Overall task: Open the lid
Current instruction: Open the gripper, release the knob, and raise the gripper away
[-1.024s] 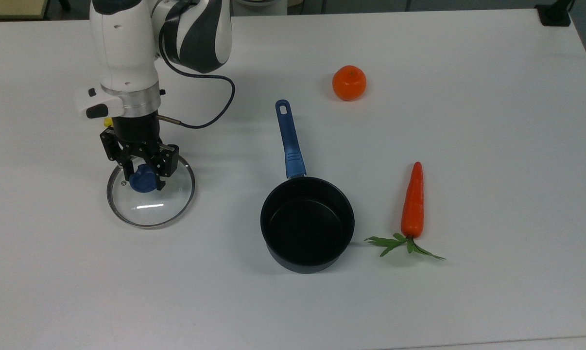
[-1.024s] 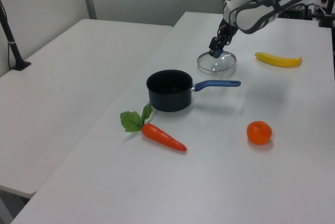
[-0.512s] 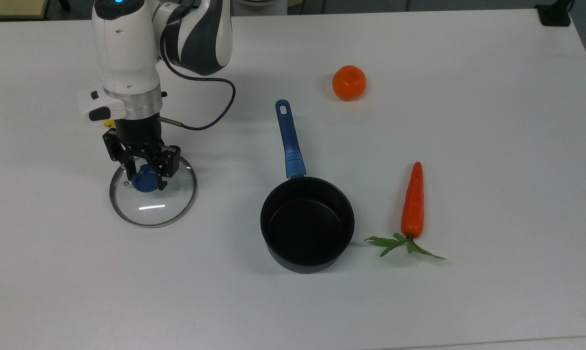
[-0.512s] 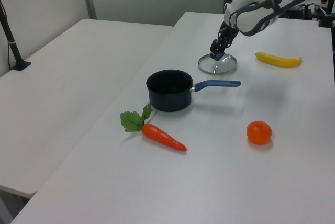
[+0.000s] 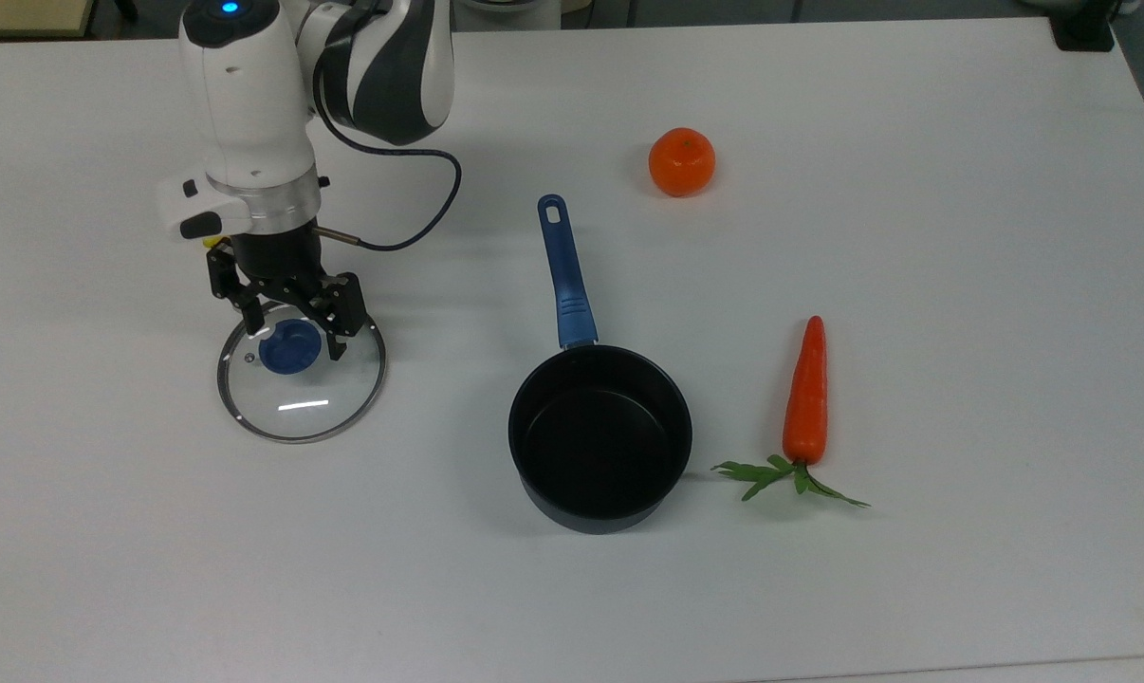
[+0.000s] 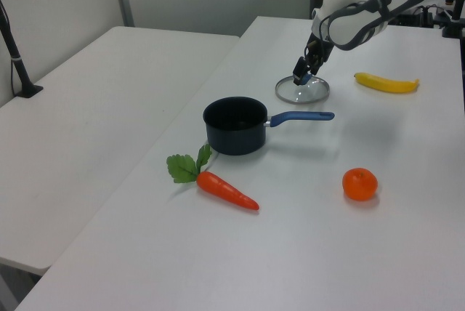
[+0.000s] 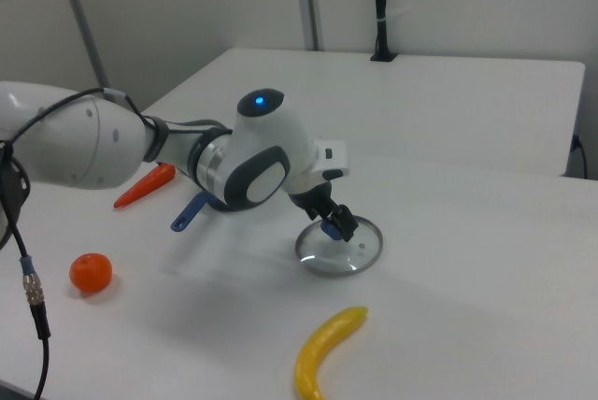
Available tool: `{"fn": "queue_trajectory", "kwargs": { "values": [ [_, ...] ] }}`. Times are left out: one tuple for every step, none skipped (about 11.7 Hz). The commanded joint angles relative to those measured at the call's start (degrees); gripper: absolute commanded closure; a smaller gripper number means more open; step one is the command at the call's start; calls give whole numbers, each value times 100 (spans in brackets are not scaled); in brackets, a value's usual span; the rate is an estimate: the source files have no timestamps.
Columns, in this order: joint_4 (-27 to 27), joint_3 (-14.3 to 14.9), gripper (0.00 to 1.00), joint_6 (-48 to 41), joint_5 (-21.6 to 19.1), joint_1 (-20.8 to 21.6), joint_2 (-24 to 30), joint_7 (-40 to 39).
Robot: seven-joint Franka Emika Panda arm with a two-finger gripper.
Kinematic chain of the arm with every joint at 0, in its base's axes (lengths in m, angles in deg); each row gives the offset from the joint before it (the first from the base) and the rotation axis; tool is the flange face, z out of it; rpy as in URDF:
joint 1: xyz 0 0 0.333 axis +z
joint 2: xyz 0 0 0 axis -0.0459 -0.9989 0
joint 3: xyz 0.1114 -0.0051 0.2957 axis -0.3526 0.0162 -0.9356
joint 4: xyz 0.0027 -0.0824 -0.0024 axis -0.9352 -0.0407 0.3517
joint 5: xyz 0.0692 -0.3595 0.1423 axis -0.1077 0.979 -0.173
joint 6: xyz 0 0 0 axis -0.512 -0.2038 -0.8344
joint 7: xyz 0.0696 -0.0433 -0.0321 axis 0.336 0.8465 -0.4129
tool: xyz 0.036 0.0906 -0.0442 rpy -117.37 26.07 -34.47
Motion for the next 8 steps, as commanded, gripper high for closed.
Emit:
{"fn": "queue_trajectory", "kwargs": {
  "values": [
    [225, 48, 0, -1496, -73, 17, 678, 97],
    [314, 65, 0, -2164, -12, 17, 993, 97],
    [315, 66, 0, -2684, 6, 52, 1371, 97],
    [315, 66, 0, -3185, 67, 78, 1679, 106],
    [315, 22, 0, -3634, 198, 105, 1900, 175],
    [315, 22, 0, -3908, 330, 357, 2119, 307],
    [315, 22, 0, -4224, 488, 525, 2296, 438],
    [315, 13, 0, -4558, 568, 614, 2445, 501]
  ]
}}
